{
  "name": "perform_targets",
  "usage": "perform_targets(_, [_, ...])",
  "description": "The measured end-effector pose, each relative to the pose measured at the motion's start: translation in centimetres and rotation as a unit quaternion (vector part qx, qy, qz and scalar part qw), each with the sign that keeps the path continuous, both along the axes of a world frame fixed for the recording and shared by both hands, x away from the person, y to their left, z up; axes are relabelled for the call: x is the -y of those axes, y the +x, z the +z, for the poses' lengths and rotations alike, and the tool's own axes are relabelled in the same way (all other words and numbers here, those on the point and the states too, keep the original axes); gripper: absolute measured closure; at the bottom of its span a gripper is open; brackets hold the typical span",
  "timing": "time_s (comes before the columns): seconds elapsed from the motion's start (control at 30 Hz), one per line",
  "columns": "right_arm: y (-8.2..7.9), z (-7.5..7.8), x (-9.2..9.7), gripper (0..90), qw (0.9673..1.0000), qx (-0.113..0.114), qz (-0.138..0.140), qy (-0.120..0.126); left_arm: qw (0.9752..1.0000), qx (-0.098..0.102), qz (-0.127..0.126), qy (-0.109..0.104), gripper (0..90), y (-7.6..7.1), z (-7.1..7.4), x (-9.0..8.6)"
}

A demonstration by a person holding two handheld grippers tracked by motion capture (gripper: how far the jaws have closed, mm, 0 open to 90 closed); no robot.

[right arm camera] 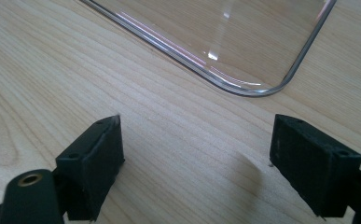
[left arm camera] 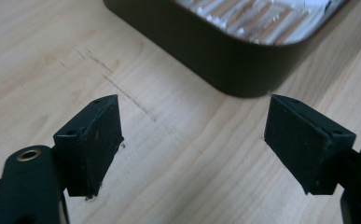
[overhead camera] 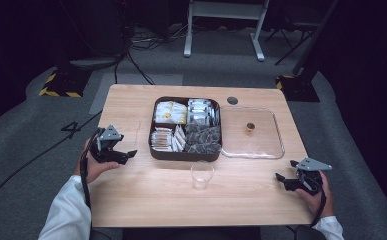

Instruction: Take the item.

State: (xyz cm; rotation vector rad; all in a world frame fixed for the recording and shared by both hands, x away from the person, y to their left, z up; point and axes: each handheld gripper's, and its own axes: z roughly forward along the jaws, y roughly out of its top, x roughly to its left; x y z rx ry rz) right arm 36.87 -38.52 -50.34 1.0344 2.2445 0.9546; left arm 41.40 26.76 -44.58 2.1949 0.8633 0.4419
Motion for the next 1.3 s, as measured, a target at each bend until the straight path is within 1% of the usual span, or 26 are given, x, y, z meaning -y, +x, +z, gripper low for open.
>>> perform_targets(0.03, [0.0, 0.0, 0.0, 17.7, 1.0000, 0.001, 0.000, -0.001, 1.0000, -0.001, -0.002, -0.001, 19.8, 0.2, 0.2, 0.1])
perform_targets(0.1, [0.0, 0.0, 0.0, 17.7, 1.0000, 0.002, 0.000, -0.001, 1.0000, 0.007, -0.005, -0.004, 20.4, 0.7, 0.7, 0.5])
perform_targets(0.17, [0.0, 0.0, 0.0, 17.7, 1.0000, 0.002, 0.001, -0.003, 0.9998, 0.011, -0.009, -0.011, 21.1, 1.1, 1.1, 0.9])
perform_targets(0.23, [0.0, 0.0, 0.0, 17.7, 1.0000, 0.003, 0.001, -0.003, 0.9997, 0.017, -0.014, -0.009, 21.5, 1.6, 1.6, 1.4])
perform_targets(0.27, [-0.1, 0.0, 0.0, 17.7, 1.0000, 0.003, 0.001, -0.003, 0.9996, 0.017, -0.023, -0.009, 22.9, 2.2, 2.0, 2.0])
perform_targets(0.33, [-0.1, 0.0, 0.0, 17.7, 1.0000, 0.003, 0.001, -0.003, 0.9994, 0.020, -0.025, -0.009, 22.9, 2.4, 2.2, 2.2])
perform_targets(0.37, [-0.1, 0.0, -0.1, 17.7, 1.0000, 0.004, 0.000, -0.003, 0.9991, 0.022, -0.035, -0.011, 23.7, 2.9, 2.5, 2.8])
perform_targets(0.4, [-0.1, 0.0, -0.1, 17.7, 1.0000, 0.004, 0.000, -0.003, 0.9991, 0.022, -0.035, -0.011, 23.9, 2.9, 2.5, 2.8])
perform_targets(0.43, [-0.1, 0.0, -0.1, 17.7, 1.0000, 0.004, 0.000, -0.003, 0.9983, 0.020, -0.048, -0.024, 24.0, 3.4, 2.8, 3.2])
perform_targets(0.47, [-0.1, 0.0, -0.1, 17.7, 1.0000, 0.004, 0.000, -0.003, 0.9983, 0.020, -0.048, -0.024, 24.3, 3.4, 2.8, 3.2])
perform_targets(0.57, [-0.1, 0.0, -0.1, 17.7, 1.0000, 0.005, 0.000, -0.004, 0.9979, 0.024, -0.056, -0.024, 25.0, 4.4, 3.4, 4.2])
perform_targets(0.6, [-0.1, 0.0, -0.1, 17.7, 1.0000, 0.005, 0.000, -0.004, 0.9979, 0.024, -0.056, -0.024, 25.1, 4.4, 3.4, 4.2])
perform_targets(0.7, [-0.1, 0.0, -0.1, 17.7, 1.0000, 0.005, 0.000, -0.004, 0.9976, 0.029, -0.059, -0.021, 26.1, 5.1, 3.9, 5.0])
perform_targets(0.73, [-0.1, 0.0, -0.1, 17.7, 1.0000, 0.005, 0.000, -0.004, 0.9974, 0.028, -0.062, -0.026, 26.1, 5.4, 4.0, 5.2])
perform_targets(0.77, [-0.1, 0.0, -0.1, 17.7, 1.0000, 0.004, 0.000, -0.004, 0.9973, 0.031, -0.061, -0.027, 29.8, 5.9, 4.3, 5.7])
perform_targets(0.8, [-0.1, 0.0, -0.1, 17.7, 1.0000, 0.004, 0.000, -0.004, 0.9973, 0.031, -0.061, -0.027, 31.3, 5.9, 4.3, 5.7])
perform_targets(0.87, [-0.1, 0.0, -0.1, 17.7, 1.0000, 0.004, 0.000, -0.004, 0.9975, 0.032, -0.060, -0.022, 32.6, 6.5, 4.4, 6.2])
perform_targets(0.9, [-0.1, 0.0, -0.1, 17.7, 1.0000, 0.004, 0.000, -0.004, 0.9973, 0.036, -0.062, -0.017, 32.6, 6.7, 4.5, 6.4])
perform_targets(1.0, [-0.1, 0.0, -0.1, 17.7, 1.0000, 0.005, 0.000, -0.004, 0.9978, 0.028, -0.059, -0.013, 32.9, 7.8, 4.3, 7.1])
perform_targets(1.03, [-0.1, 0.0, -0.1, 17.7, 1.0000, 0.005, 0.000, -0.004, 0.9979, 0.030, -0.057, -0.007, 33.1, 8.3, 4.2, 7.5])
perform_targets(1.07, [-0.1, 0.0, -0.1, 17.7, 1.0000, 0.005, 0.000, -0.004, 0.9979, 0.030, -0.057, -0.007, 33.1, 8.3, 4.2, 7.5])
perform_targets(1.1, [-0.1, 0.0, -0.1, 17.7, 1.0000, 0.004, 0.000, -0.004, 0.9979, 0.028, -0.058, 0.008, 33.0, 8.9, 4.1, 8.1])
perform_targets(1.2, [-0.1, 0.0, -0.1, 17.7, 1.0000, 0.005, -0.001, -0.004, 0.9978, 0.027, -0.059, 0.014, 32.8, 9.5, 3.9, 8.6])
perform_targets(1.23, [-0.1, 0.0, -0.1, 17.7, 1.0000, 0.006, -0.001, -0.005, 0.9976, 0.027, -0.059, 0.023, 33.7, 9.9, 3.8, 9.1])
perform_targets(1.27, [-0.1, 0.0, -0.1, 17.7, 1.0000, 0.006, -0.001, -0.005, 0.9976, 0.027, -0.059, 0.023, 35.8, 9.9, 3.8, 9.1])
perform_targets(1.3, [-0.2, 0.0, -0.1, 17.7, 1.0000, 0.006, -0.001, -0.005, 0.9972, 0.023, -0.066, 0.027, 37.0, 10.3, 3.8, 9.7])
